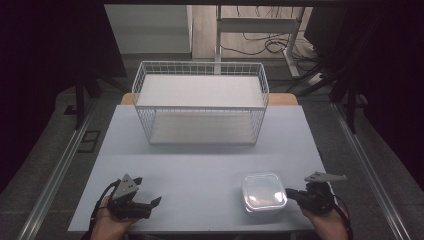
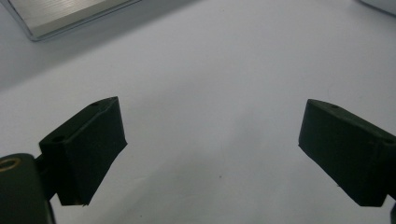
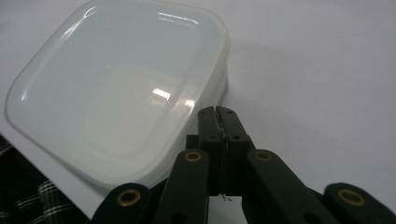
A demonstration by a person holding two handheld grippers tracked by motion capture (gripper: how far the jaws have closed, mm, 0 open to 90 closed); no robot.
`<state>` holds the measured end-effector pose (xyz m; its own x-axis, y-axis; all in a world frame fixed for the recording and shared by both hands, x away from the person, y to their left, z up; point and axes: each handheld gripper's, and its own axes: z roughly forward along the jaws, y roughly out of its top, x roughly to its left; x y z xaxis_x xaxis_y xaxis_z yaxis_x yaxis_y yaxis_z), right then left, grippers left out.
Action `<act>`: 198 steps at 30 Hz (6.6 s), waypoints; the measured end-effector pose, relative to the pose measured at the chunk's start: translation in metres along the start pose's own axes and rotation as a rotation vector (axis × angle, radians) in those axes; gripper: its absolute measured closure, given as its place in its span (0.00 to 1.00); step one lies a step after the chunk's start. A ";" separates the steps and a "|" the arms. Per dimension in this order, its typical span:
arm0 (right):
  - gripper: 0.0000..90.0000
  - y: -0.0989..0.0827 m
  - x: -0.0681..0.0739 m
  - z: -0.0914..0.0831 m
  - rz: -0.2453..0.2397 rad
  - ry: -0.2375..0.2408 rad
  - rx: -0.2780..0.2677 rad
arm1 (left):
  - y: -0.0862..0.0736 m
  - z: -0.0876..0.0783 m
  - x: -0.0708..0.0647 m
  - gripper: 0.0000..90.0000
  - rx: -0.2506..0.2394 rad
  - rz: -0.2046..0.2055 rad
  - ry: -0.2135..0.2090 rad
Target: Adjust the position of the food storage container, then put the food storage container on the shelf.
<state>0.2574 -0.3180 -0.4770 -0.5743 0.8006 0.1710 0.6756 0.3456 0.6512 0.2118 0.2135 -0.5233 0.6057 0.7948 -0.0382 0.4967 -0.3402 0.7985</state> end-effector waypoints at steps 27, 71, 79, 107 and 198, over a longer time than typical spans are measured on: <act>0.98 0.050 0.095 0.085 -0.206 0.211 0.058 | -0.002 0.004 0.002 0.08 0.039 0.028 0.024; 0.19 0.048 0.086 0.062 -0.224 0.148 -0.094 | 0.037 0.018 -0.018 0.17 -0.037 -0.016 -0.129; 0.18 0.062 0.101 0.073 -0.226 0.224 -0.099 | 0.061 0.044 -0.032 0.13 -0.022 0.072 -0.178; 0.73 0.048 0.111 0.072 -0.048 0.343 -0.022 | 0.047 0.027 -0.055 0.67 0.012 -0.159 -0.314; 0.63 0.177 0.047 0.170 -0.026 0.047 -0.275 | 0.135 0.138 0.063 0.59 -0.173 -0.242 -0.045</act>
<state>0.4292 -0.1360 -0.4792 -0.6151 0.7672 0.1820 0.5137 0.2148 0.8307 0.4031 0.1480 -0.5006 0.5116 0.8177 -0.2639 0.5192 -0.0495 0.8532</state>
